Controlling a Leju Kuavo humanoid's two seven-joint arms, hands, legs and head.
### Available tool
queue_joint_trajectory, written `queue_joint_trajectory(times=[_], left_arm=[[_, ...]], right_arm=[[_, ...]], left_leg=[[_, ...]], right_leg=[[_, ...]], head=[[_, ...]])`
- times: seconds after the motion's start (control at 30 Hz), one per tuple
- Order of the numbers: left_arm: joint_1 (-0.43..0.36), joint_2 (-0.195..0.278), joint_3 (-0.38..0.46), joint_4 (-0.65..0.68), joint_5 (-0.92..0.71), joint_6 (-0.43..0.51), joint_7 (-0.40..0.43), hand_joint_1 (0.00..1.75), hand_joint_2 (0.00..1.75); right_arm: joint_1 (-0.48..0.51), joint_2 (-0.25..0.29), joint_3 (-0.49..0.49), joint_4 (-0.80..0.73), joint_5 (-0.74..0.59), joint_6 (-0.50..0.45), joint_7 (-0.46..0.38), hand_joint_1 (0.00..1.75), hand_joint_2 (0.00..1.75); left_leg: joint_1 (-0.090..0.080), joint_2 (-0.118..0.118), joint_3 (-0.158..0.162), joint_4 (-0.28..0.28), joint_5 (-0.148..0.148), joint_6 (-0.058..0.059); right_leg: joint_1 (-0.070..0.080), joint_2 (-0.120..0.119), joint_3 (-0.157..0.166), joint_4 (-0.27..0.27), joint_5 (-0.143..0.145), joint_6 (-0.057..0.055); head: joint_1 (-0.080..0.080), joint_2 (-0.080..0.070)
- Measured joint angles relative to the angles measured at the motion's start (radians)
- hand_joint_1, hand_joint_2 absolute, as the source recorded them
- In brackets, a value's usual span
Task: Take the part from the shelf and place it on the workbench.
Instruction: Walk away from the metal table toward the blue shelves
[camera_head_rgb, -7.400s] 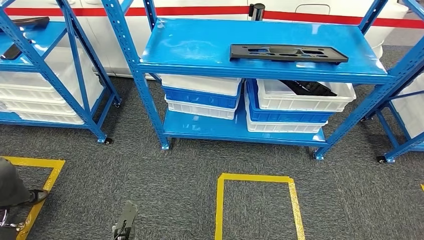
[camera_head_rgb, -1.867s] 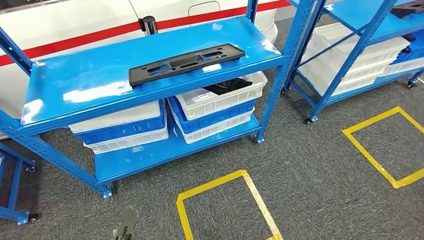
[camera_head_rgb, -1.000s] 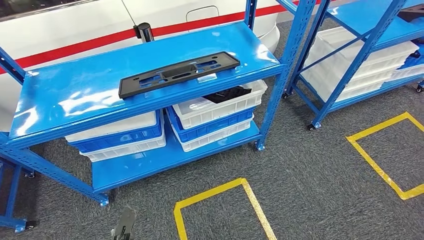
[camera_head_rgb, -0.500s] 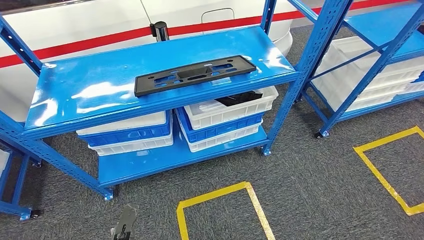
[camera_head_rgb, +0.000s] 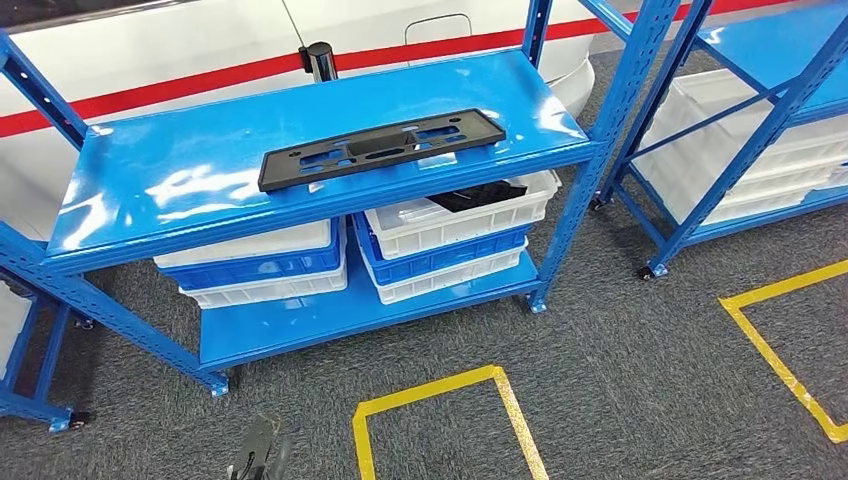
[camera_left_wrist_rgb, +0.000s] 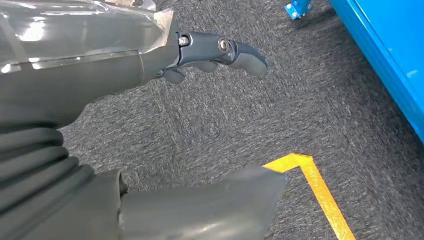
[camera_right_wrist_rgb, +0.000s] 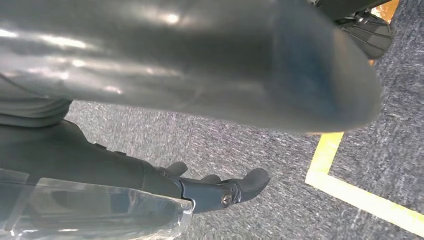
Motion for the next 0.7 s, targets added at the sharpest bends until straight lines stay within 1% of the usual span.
queue_joint_trajectory(times=[0.03, 0.07, 0.1, 0.13, 0.17, 0.2, 0.23, 0.27, 0.3, 0.33, 0.4, 0.43, 0.47, 0.5, 0.53, 0.57, 0.6, 0.63, 0.67, 0.7], left_arm=[[-0.001, 0.001, 0.0, 0.0, 0.002, -0.003, 0.003, 0.0, 1.75], [-0.002, 0.002, 0.0, 0.0, 0.002, -0.005, 0.005, 0.0, 1.75], [-0.004, 0.003, 0.0, 0.0, 0.002, -0.006, 0.005, 0.0, 1.75], [-0.005, 0.004, 0.0, 0.0, 0.003, -0.007, 0.006, 0.0, 1.75], [-0.006, 0.004, 0.0, 0.0, 0.003, -0.007, 0.007, 0.0, 1.75], [-0.006, 0.004, 0.0, 0.0, 0.003, -0.008, 0.008, 0.0, 1.75], [-0.005, 0.004, 0.0, 0.001, 0.003, -0.009, 0.009, 0.0, 1.75], [-0.006, 0.004, 0.0, 0.001, 0.002, -0.01, 0.011, 0.0, 1.75], [-0.006, 0.004, 0.001, 0.001, 0.002, -0.013, 0.014, 0.0, 1.75], [-0.007, 0.003, 0.001, 0.001, 0.001, -0.016, 0.017, 0.0, 1.75], [-0.008, 0.003, 0.001, 0.001, 0.0, -0.021, 0.023, 0.0, 1.75], [-0.007, 0.002, 0.001, 0.001, -0.001, -0.023, 0.025, 0.0, 1.75], [-0.007, 0.003, 0.001, 0.001, -0.001, -0.025, 0.027, 0.0, 1.75], [-0.007, 0.003, 0.001, 0.001, -0.001, -0.027, 0.029, 0.0, 1.75], [-0.008, 0.003, 0.001, 0.001, -0.002, -0.029, 0.03, 0.0, 1.75], [-0.008, 0.003, 0.001, 0.001, -0.002, -0.029, 0.031, 0.0, 1.75], [-0.009, 0.003, 0.001, 0.002, -0.002, -0.03, 0.031, 0.0, 1.75], [-0.01, 0.004, 0.001, 0.002, -0.003, -0.031, 0.031, 0.0, 1.75], [-0.01, 0.004, 0.001, 0.002, -0.005, -0.031, 0.031, 0.0, 1.75], [-0.01, 0.005, 0.001, 0.002, -0.006, -0.031, 0.03, 0.0, 1.75]], right_arm=[[-0.001, 0.0, 0.0, 0.0, 0.0, 0.0, -0.001, 0.0, 0.0], [-0.001, 0.0, 0.0, 0.0, 0.0, 0.0, -0.002, 0.0, 0.0], [-0.001, 0.0, 0.0, 0.0, 0.0, 0.0, -0.002, 0.0, 0.0], [-0.001, 0.0, 0.0, 0.0, 0.0, 0.0, -0.002, 0.0, 0.0], [-0.001, 0.0, 0.0, 0.0, 0.0, 0.0, -0.002, 0.0, 0.0], [-0.001, 0.001, 0.0, 0.0, 0.0, 0.0, -0.002, 0.0, 0.0], [-0.001, 0.001, 0.0, 0.0, 0.0, 0.0, -0.003, 0.0, 0.0], [-0.001, 0.0, 0.0, 0.0, 0.001, 0.001, -0.004, 0.0, 0.0], [-0.002, 0.0, 0.0, 0.0, 0.001, 0.002, -0.006, 0.0, 0.0], [-0.001, 0.0, 0.0, 0.0, 0.002, 0.003, -0.008, 0.0, 0.0], [0.001, -0.001, 0.0, 0.0, 0.003, 0.005, -0.009, 0.0, 0.0], [0.003, -0.001, 0.0, 0.0, 0.003, 0.006, -0.01, 0.0, 0.0], [0.004, -0.002, 0.0, 0.0, 0.004, 0.006, -0.011, 0.0, 0.0], [0.004, -0.004, 0.0, 0.0, 0.005, 0.006, -0.013, 0.0, 0.0], [0.004, -0.005, 0.0, -0.001, 0.007, 0.007, -0.016, 0.0, 0.0], [0.004, -0.006, 0.0, -0.001, 0.009, 0.008, -0.02, 0.0, 0.0], [0.003, -0.006, 0.0, -0.001, 0.01, 0.009, -0.024, 0.0, 0.0], [0.002, -0.007, 0.0, -0.001, 0.011, 0.01, -0.027, 0.0, 0.0], [0.001, -0.007, 0.0, -0.001, 0.012, 0.011, -0.028, 0.0, 0.0], [0.001, -0.007, 0.0, -0.001, 0.012, 0.011, -0.03, 0.0, 0.0]], left_leg=[[-0.001, 0.006, 0.035, -0.072, 0.038, 0.006], [-0.004, 0.015, 0.068, -0.141, 0.065, 0.011], [-0.007, 0.021, 0.091, -0.191, 0.08, 0.015], [-0.011, 0.025, 0.103, -0.218, 0.084, 0.018], [-0.016, 0.024, 0.103, -0.223, 0.08, 0.02], [-0.018, 0.018, 0.103, -0.227, 0.083, 0.025], [-0.017, 0.014, 0.107, -0.233, 0.088, 0.03], [-0.016, 0.01, 0.111, -0.241, 0.093, 0.037], [-0.014, 0.007, 0.116, -0.249, 0.098, 0.044], [-0.013, 0.003, 0.118, -0.253, 0.102, 0.049], [-0.017, -0.005, 0.118, -0.253, 0.102, 0.053], [-0.019, -0.01, 0.118, -0.253, 0.101, 0.053], [-0.021, -0.016, 0.118, -0.252, 0.101, 0.053], [-0.022, -0.023, 0.119, -0.251, 0.1, 0.053], [-0.023, -0.03, 0.12, -0.249, 0.098, 0.052], [-0.026, -0.036, 0.12, -0.245, 0.095, 0.049], [-0.028, -0.042, 0.119, -0.24, 0.091, 0.045], [-0.03, -0.046, 0.117, -0.235, 0.088, 0.042], [-0.032, -0.05, 0.114, -0.231, 0.086, 0.039], [-0.031, -0.053, 0.113, -0.23, 0.084, 0.037]], right_leg=[[0.0, -0.001, 0.002, 0.0, -0.001, 0.0], [0.002, -0.003, 0.003, 0.0, -0.002, 0.002], [0.005, -0.004, 0.003, 0.0, -0.003, 0.005], [0.007, -0.007, 0.003, 0.0, -0.005, 0.009], [0.009, -0.01, 0.003, -0.003, -0.005, 0.015], [0.01, -0.013, 0.005, -0.007, -0.004, 0.022], [0.01, -0.015, 0.004, -0.006, -0.005, 0.027], [0.012, -0.015, 0.001, 0.003, -0.012, 0.03], [0.013, -0.012, -0.011, 0.032, -0.029, 0.029], [0.014, -0.007, -0.037, 0.086, -0.056, 0.023], [0.015, 0.0, -0.103, 0.22, -0.113, 0.012], [0.016, 0.002, -0.13, 0.27, -0.127, 0.012], [0.017, 0.004, -0.138, 0.279, -0.121, 0.017], [0.018, 0.006, -0.127, 0.249, -0.1, 0.025], [0.018, 0.011, -0.1, 0.187, -0.067, 0.034], [0.019, 0.018, -0.066, 0.11, -0.035, 0.039], [0.02, 0.024, -0.038, 0.05, -0.012, 0.038], [0.021, 0.029, -0.02, 0.012, 0.001, 0.033], [0.023, 0.03, -0.014, 0.0, 0.004, 0.026], [0.023, 0.027, -0.012, 0.0, 0.006, 0.018]], head=[[0.0, 0.0], [0.0, 0.0], [0.001, 0.0], [0.001, 0.0], [0.001, 0.0], [0.001, 0.0], [0.001, 0.0], [0.002, 0.0], [0.002, 0.0], [0.003, 0.0], [0.005, 0.0], [0.005, 0.0], [0.005, 0.0], [0.005, 0.0], [0.005, 0.0], [0.006, 0.0], [0.005, 0.0], [0.005, 0.0], [0.004, 0.0], [0.003, 0.0]])
